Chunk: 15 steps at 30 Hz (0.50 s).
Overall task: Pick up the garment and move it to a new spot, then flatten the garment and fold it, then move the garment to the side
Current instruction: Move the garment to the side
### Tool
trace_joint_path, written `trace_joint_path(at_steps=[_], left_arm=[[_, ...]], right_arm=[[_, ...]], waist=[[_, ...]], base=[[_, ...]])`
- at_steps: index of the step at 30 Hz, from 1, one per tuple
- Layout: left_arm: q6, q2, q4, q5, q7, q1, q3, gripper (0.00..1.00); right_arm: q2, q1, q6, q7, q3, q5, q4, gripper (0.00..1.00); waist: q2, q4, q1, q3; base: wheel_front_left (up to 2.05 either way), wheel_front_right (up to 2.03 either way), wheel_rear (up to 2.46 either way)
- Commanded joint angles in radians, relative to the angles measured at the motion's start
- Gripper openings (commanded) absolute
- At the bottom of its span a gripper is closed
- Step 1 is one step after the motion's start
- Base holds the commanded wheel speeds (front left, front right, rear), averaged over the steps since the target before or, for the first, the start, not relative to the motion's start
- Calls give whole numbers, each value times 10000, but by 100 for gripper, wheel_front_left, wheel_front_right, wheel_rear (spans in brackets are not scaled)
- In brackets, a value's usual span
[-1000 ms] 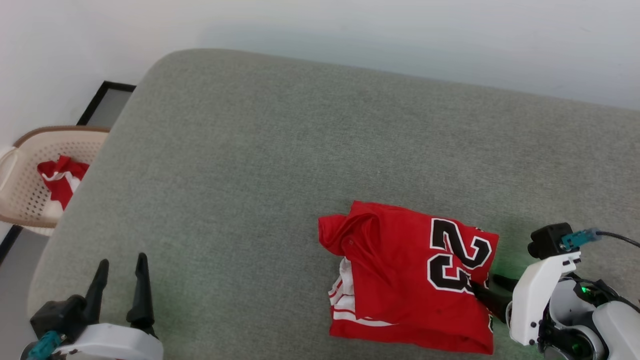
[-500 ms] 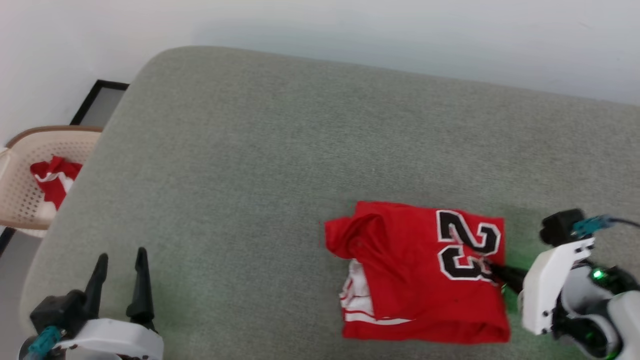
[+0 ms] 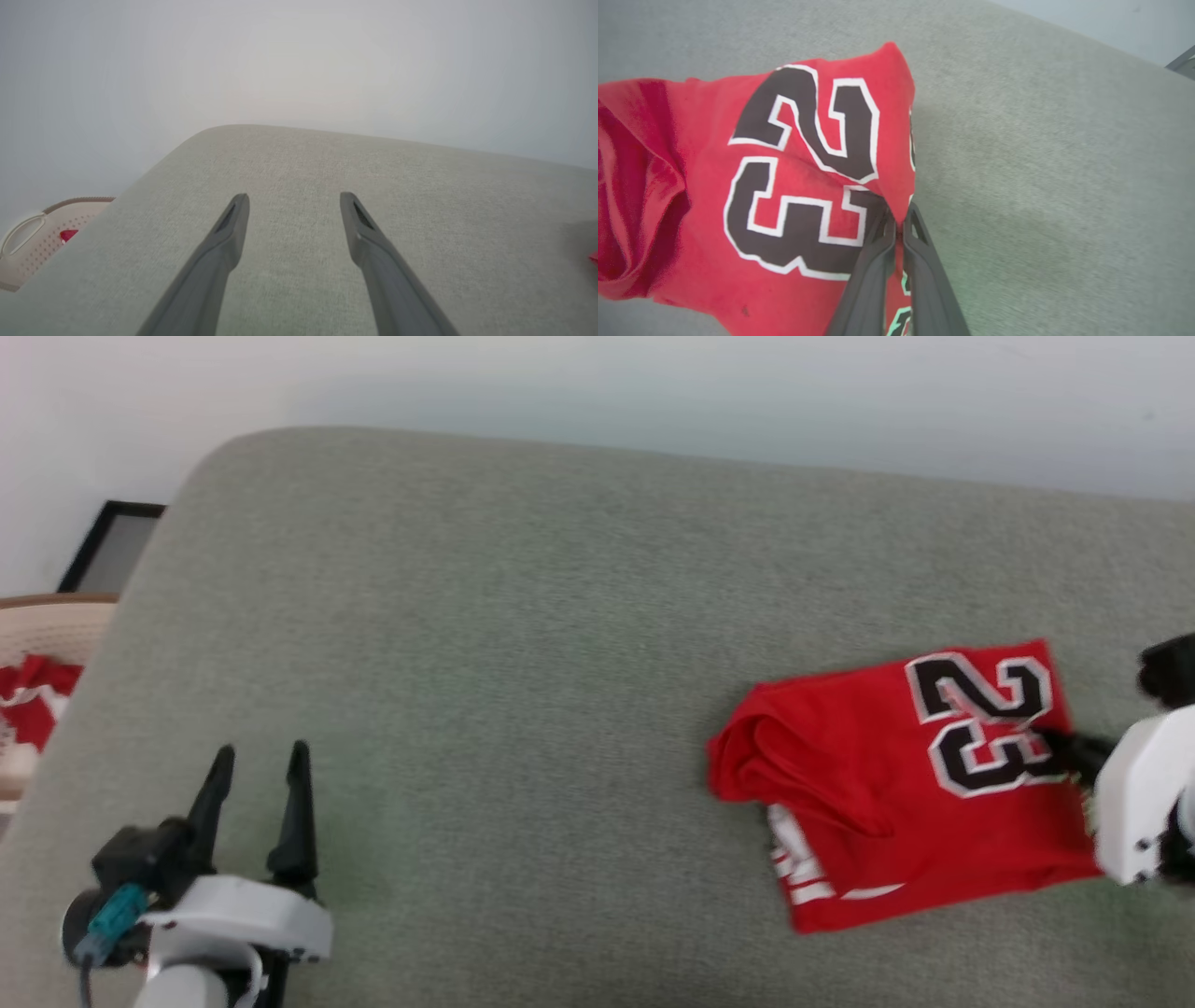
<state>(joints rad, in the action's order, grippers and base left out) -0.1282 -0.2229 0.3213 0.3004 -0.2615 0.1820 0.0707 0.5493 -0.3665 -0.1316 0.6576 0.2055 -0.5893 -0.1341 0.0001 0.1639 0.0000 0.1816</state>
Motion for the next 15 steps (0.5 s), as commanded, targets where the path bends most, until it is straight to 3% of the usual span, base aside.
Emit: trace_joint_path(at_steps=[1,15], left_arm=[[-21,30,-52,-93,-41,253,-134,100],[-26,-266,203,-33,-41,1692,-1137,100]], right_arm=[[261,-231,21,-1,-77,107,29,0],[1684,-1962,21,-1249,84,242,-1199,0]], waist=[[-1,-308,0,195],[-1,-1597,0,1116]], base=[[0,0,0],[0,0,0]])
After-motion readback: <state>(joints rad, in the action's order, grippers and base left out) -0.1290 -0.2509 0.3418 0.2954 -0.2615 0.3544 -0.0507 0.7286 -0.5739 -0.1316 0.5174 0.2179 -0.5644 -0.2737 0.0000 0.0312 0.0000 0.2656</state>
